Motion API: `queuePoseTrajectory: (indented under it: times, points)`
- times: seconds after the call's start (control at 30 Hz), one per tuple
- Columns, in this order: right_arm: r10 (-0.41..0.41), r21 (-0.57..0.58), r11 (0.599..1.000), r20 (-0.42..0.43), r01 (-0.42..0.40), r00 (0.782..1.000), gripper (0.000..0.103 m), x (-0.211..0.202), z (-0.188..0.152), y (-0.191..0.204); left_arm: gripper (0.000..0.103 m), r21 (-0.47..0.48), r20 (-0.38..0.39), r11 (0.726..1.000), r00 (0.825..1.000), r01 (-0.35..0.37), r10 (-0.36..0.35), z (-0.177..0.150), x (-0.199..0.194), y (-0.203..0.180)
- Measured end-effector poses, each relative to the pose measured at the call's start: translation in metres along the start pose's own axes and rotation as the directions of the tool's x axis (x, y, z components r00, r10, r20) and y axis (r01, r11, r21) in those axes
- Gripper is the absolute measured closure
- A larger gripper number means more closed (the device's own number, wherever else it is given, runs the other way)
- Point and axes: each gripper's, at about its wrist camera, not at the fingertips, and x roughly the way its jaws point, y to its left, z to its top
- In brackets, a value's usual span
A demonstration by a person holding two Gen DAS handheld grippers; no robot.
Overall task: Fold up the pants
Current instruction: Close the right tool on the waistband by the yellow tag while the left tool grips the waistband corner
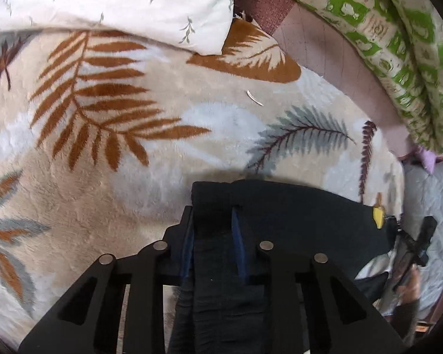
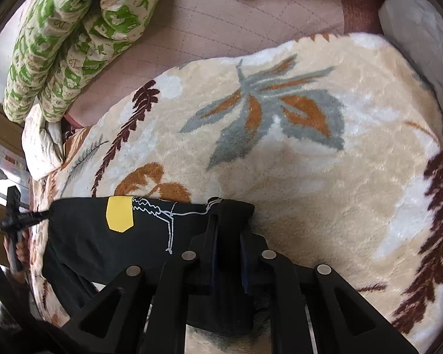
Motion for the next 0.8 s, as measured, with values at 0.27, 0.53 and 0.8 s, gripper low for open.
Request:
queuePoseTrajectory:
  times: [0.27, 0.53, 0.8]
  points:
    - [-0.020, -0.073, 0.997, 0.034, 0.023, 0.999, 0.092, -0.016, 0.006, 0.006, 0.081, 0.093, 0.095, 0.995, 0.995, -0.044, 0.036, -0.008, -0.016, -0.020]
    - [-0.037, -0.129, 0.990, 0.090, 0.048, 0.995, 0.092, -0.037, 0.003, 0.019, 0.081, 0.078, 0.138, 0.997, 0.990, -0.019, 0.008, -0.021, -0.037, -0.022]
    - [-0.042, -0.207, 0.976, 0.158, 0.075, 0.987, 0.092, -0.068, -0.011, 0.037, 0.081, 0.064, 0.207, 0.998, 0.978, 0.022, -0.035, -0.042, -0.064, -0.022]
